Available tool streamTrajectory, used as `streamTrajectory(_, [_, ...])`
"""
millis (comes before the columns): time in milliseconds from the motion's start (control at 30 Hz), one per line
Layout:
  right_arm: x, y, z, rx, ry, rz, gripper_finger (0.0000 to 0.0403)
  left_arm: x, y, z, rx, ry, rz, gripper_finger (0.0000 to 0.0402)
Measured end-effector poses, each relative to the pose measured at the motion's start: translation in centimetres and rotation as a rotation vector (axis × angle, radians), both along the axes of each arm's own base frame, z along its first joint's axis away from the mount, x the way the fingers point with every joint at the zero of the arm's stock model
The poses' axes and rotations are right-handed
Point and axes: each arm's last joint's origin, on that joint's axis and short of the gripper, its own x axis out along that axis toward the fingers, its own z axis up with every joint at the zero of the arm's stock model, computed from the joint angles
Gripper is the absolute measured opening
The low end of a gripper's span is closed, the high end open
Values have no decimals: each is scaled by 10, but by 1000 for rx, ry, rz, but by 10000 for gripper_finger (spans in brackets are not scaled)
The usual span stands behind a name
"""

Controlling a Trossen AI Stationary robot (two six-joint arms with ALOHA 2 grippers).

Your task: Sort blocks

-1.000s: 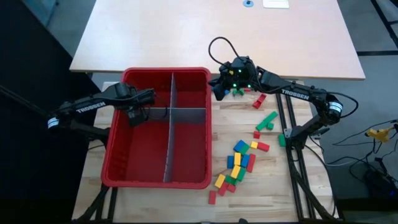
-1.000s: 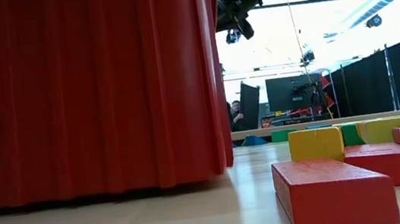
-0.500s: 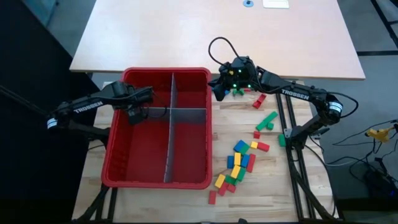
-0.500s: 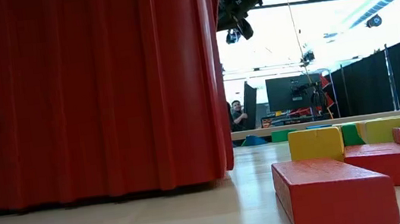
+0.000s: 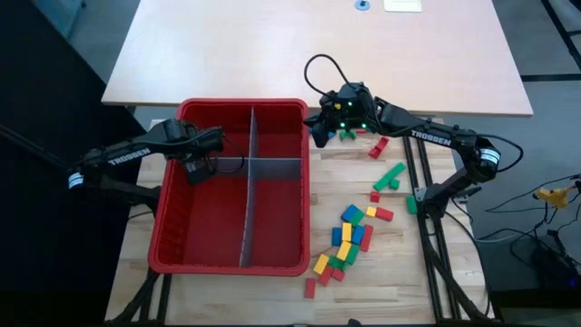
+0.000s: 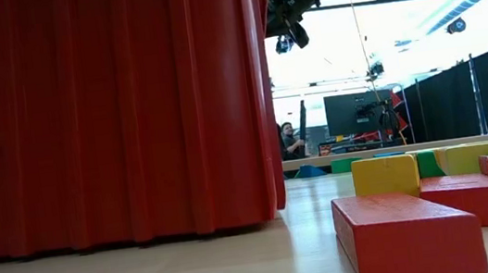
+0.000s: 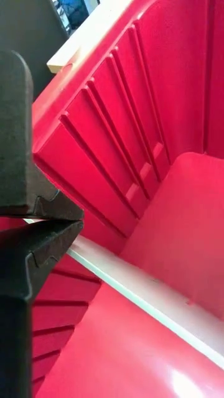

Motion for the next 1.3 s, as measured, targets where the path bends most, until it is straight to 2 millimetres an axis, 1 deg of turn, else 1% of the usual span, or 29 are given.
streamTrajectory(367, [0, 0, 0, 0, 0, 0, 0, 0, -1, 0, -23, 0, -21, 0])
streamTrajectory(467, [0, 0, 0, 0, 0, -1, 0, 0, -2, -1, -84, -14, -42, 0])
streamTrajectory(633, [0, 0, 0, 0, 0, -1, 0, 1, -2, -1, -103, -25, -43, 0])
streamTrajectory(900, [0, 0, 0, 0, 0, -1, 0, 0, -1, -1, -64, -8, -43, 0])
streamTrajectory(1167, [0, 0, 0, 0, 0, -1, 0, -2, 3, 1, 97, 70, -46, 0])
streamTrajectory(1300, [0, 0, 0, 0, 0, -1, 0, -2, 3, 2, 96, 89, -78, 0])
